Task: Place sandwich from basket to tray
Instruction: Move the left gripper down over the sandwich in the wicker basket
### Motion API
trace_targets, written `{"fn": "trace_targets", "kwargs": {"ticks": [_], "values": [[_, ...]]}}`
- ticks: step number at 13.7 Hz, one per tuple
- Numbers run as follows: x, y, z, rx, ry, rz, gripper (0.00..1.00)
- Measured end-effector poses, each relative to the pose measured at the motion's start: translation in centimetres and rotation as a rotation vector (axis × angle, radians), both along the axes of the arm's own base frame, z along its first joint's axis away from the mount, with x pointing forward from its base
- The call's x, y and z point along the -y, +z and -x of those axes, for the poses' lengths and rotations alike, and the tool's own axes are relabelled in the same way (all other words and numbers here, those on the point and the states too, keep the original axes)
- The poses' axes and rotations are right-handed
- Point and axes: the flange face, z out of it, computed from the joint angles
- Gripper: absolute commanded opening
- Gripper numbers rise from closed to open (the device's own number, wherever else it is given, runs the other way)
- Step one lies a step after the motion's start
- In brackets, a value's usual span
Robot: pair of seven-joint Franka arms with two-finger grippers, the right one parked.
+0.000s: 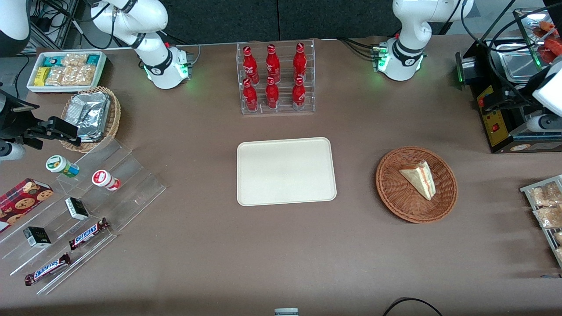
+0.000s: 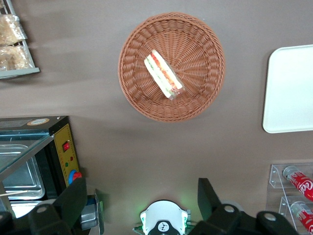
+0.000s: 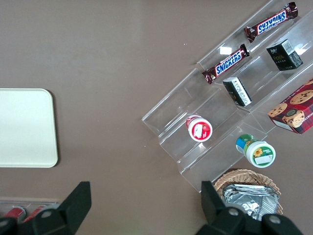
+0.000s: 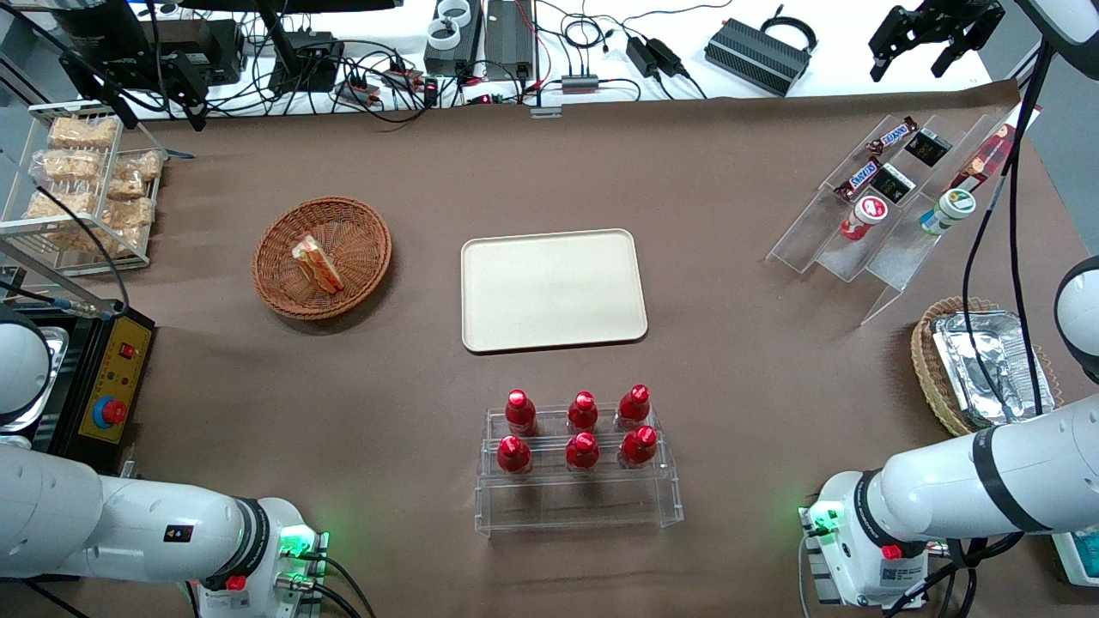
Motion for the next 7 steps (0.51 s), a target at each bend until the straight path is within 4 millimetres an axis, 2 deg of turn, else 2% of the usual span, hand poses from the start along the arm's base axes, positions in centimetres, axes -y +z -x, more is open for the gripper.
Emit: {"fn": "trace_targets", "kwargs": {"ticks": [4,6,7], "values": [[0.6,-1.8,-0.5,-0.040,-0.007,-0.004,1.00],[0.5,-4.2,-1.3,-0.058,-0.004,-0.006,1.00],[0.5,-6.0,-1.9,-0.056,0.005,-0.009,1.00]]}}
